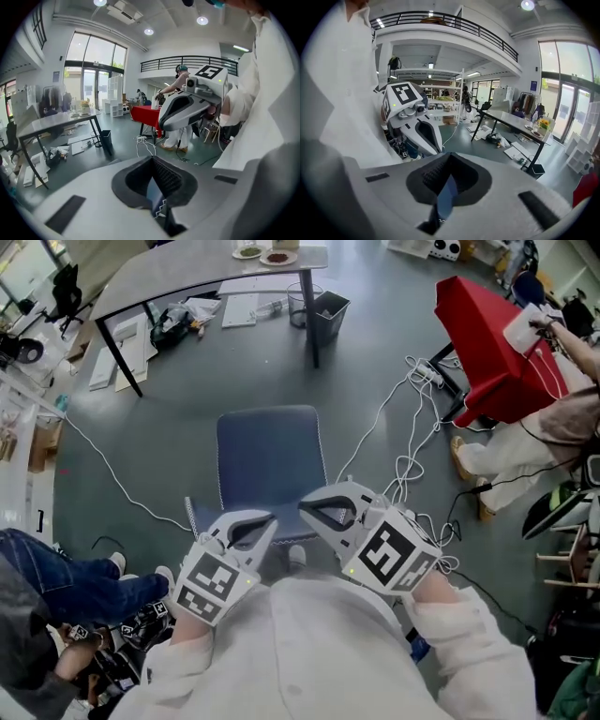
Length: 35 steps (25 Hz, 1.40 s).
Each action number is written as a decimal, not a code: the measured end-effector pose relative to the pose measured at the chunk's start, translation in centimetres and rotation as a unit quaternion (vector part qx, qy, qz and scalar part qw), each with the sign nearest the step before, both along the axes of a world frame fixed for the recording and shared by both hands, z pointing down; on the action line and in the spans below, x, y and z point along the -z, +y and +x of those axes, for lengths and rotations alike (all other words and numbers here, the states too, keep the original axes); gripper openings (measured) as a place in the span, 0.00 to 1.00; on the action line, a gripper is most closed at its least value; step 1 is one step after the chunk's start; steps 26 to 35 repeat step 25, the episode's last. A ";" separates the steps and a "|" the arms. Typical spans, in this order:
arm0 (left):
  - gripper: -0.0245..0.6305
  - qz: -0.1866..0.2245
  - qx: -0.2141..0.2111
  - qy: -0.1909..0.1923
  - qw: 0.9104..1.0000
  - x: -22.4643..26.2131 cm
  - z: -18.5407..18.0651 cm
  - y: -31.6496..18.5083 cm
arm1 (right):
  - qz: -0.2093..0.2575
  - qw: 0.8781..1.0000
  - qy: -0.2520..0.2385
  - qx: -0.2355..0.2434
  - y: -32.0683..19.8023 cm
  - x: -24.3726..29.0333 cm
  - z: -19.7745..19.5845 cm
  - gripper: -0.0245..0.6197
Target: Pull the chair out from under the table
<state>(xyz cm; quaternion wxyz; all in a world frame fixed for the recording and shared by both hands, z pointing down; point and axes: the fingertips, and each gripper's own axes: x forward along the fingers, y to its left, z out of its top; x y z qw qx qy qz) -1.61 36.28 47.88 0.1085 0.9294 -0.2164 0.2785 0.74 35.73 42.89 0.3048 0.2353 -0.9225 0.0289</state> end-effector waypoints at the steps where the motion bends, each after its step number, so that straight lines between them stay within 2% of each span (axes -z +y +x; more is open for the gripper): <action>1: 0.06 0.000 0.000 -0.003 1.000 0.0 -0.1 0.0 | 0.002 1.000 0.002 0.000 0.0 0.1 0.1 0.04; 9: 0.06 -0.005 0.011 0.007 1.000 0.2 0.3 -0.2 | 0.011 1.000 0.016 -0.014 -0.3 -0.2 1.1 0.04; 14: 0.06 -0.023 0.026 0.018 0.999 0.7 0.6 -0.1 | 0.011 0.999 -0.017 -0.040 -0.3 0.3 1.0 0.04; 21: 0.06 -0.015 0.044 0.017 0.999 1.3 0.4 -1.0 | 0.006 0.997 -0.043 -0.061 -0.1 0.3 0.4 0.04; 25: 0.06 -0.035 0.051 0.031 0.998 1.4 -0.1 -0.8 | 0.003 0.995 -0.058 -0.083 -0.3 0.4 0.7 0.04; 35: 0.06 -0.035 0.051 0.031 0.998 1.4 -0.1 -0.8 | 0.003 0.995 -0.058 -0.083 -0.3 0.4 0.7 0.04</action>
